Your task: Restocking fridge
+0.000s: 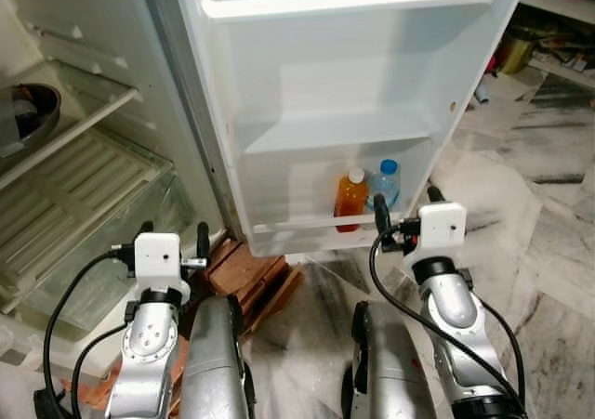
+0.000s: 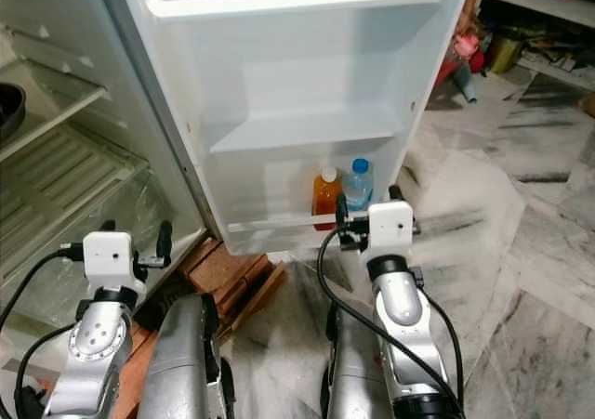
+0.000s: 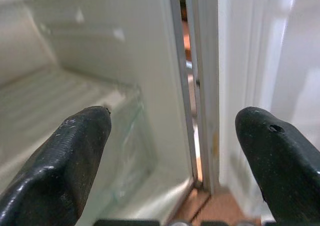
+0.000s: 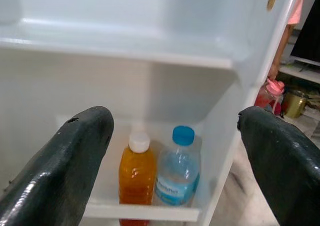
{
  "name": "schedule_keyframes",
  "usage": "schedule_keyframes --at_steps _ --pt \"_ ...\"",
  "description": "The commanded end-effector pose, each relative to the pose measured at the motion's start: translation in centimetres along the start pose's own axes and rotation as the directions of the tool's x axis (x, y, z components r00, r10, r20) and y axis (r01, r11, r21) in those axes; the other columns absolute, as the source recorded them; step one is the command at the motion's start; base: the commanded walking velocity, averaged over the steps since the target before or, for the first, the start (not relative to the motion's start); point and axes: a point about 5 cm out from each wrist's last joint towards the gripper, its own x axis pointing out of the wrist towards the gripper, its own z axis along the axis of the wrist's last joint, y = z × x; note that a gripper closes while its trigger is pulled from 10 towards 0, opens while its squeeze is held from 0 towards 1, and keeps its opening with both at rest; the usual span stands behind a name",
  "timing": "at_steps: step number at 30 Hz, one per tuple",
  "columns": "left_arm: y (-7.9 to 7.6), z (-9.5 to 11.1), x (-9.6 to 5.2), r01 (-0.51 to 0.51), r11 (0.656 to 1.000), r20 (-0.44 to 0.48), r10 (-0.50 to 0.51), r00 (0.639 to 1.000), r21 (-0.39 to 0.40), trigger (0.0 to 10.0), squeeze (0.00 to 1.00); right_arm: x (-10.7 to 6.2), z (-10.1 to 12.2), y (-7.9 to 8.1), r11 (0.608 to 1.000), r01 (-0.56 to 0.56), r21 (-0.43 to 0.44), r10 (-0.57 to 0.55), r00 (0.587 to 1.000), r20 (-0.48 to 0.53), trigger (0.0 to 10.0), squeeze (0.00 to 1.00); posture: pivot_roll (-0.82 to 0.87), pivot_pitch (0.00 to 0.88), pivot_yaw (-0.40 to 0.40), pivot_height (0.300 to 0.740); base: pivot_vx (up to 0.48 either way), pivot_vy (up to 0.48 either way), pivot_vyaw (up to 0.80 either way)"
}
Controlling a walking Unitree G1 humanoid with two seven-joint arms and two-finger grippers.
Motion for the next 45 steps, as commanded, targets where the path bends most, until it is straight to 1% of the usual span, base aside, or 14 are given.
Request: schedule_keyframes --at_steps 1,8,10,12,15,22,25,29,32,37,38,40,43,45 --pt "0.2 0.2 0.2 -0.009 1.0 0.009 0.009 1.0 0.001 10.0 0.0 0.2 0.7 -0.1 1.0 -0.003 0.01 0.002 1.0 0.018 10.0 0.0 0.07 0.048 0.021 0.597 0.0 0.0 0.0" --pt "-0.1 0.3 0.2 -0.009 1.0 0.015 0.009 1.0 -0.005 10.0 0.0 0.9 1.1 -0.1 1.0 -0.013 0.006 0.013 0.999 0.031 10.0 0.0 0.06 0.052 0.016 0.647 0.0 0.0 0.0" --pt "-0.2 0.3 0.2 -0.009 1.0 0.016 0.009 1.0 -0.006 10.0 0.0 0.9 1.2 -0.1 1.0 -0.015 0.005 0.015 0.999 0.032 10.0 0.0 0.06 0.054 0.014 0.652 0.0 0.0 0.0" --pt "-0.4 0.2 0.1 -0.008 1.0 0.014 0.008 1.0 -0.008 10.0 0.0 1.3 1.3 0.1 0.999 -0.036 -0.007 0.036 0.998 0.042 10.0 0.0 0.06 0.055 0.012 0.667 0.0 0.0 0.0" --pt "-0.5 0.1 0.1 -0.011 1.0 0.015 0.011 1.0 -0.01 10.0 0.0 1.7 1.4 0.1 0.999 -0.034 -0.006 0.034 0.998 0.045 10.0 0.0 0.06 0.054 0.008 0.692 0.0 0.0 0.0" --pt "-0.2 0.0 0.1 -0.019 1.0 0.014 0.019 1.0 -0.004 10.0 0.0 1.8 1.3 0.1 0.999 -0.034 -0.01 0.034 0.999 0.04 10.0 0.0 0.06 0.056 0.005 0.737 0.0 0.0 0.0" --pt "-0.3 -0.1 0.0 -0.017 1.0 0.011 0.017 1.0 -0.003 10.0 0.0 1.6 1.2 0.0 0.999 -0.029 -0.021 0.03 0.999 0.028 10.0 0.0 0.06 0.055 0.003 0.74 0.0 0.0 0.0" --pt "-0.4 -0.2 0.0 -0.016 1.0 0.004 0.016 1.0 -0.007 10.0 0.0 1.6 0.9 0.0 0.999 -0.033 -0.014 0.033 0.999 0.014 10.0 0.0 0.06 0.056 0.003 0.74 0.0 0.0 0.0" --pt "-0.5 -0.4 0.1 -0.029 0.999 -0.012 0.029 1.0 -0.017 10.0 0.0 1.5 0.4 0.2 0.999 -0.041 -0.009 0.041 0.999 -0.016 10.0 0.0 0.06 0.056 0.003 0.74 0.0 0.0 0.0" --pt "-0.5 -0.4 0.1 -0.034 0.999 -0.005 0.034 0.999 -0.01 10.0 0.0 1.3 0.1 0.4 0.999 -0.047 -0.005 0.047 0.999 -0.027 10.0 0.0 0.06 0.055 0.003 0.74 0.0 0.0 0.0" --pt "-0.3 -0.8 0.2 -0.075 0.997 -0.056 0.075 0.996 0.001 10.0 0.0 1.2 -0.2 0.4 0.999 -0.047 0.003 0.047 0.998 -0.039 10.0 0.0 0.06 0.056 0.003 0.74 0.0 0.0 0.0" --pt "-0.2 -1.2 0.2 -0.104 0.995 -0.092 0.104 0.99 -0.003 10.0 0.0 1.2 -0.4 0.5 0.999 -0.047 0.009 0.047 0.998 -0.048 10.0 0.0 0.06 0.054 0.003 0.74 -0.337 -0.341 0.0" --pt "-0.2 -1.2 0.3 -0.098 0.995 -0.087 0.097 0.991 -0.005 10.0 0.0 1.1 -0.6 0.5 0.998 -0.053 0.027 0.055 0.997 -0.063 10.0 0.0 0.06 0.054 0.005 0.74 -0.322 -0.356 0.0" --pt "-0.3 -1.1 0.4 -0.095 0.995 -0.07 0.096 0.993 0.014 10.0 0.0 0.9 -1.3 0.7 0.996 -0.073 0.047 0.077 0.991 -0.109 10.0 0.0 0.06 0.051 0.004 0.74 -0.309 -0.367 0.0"
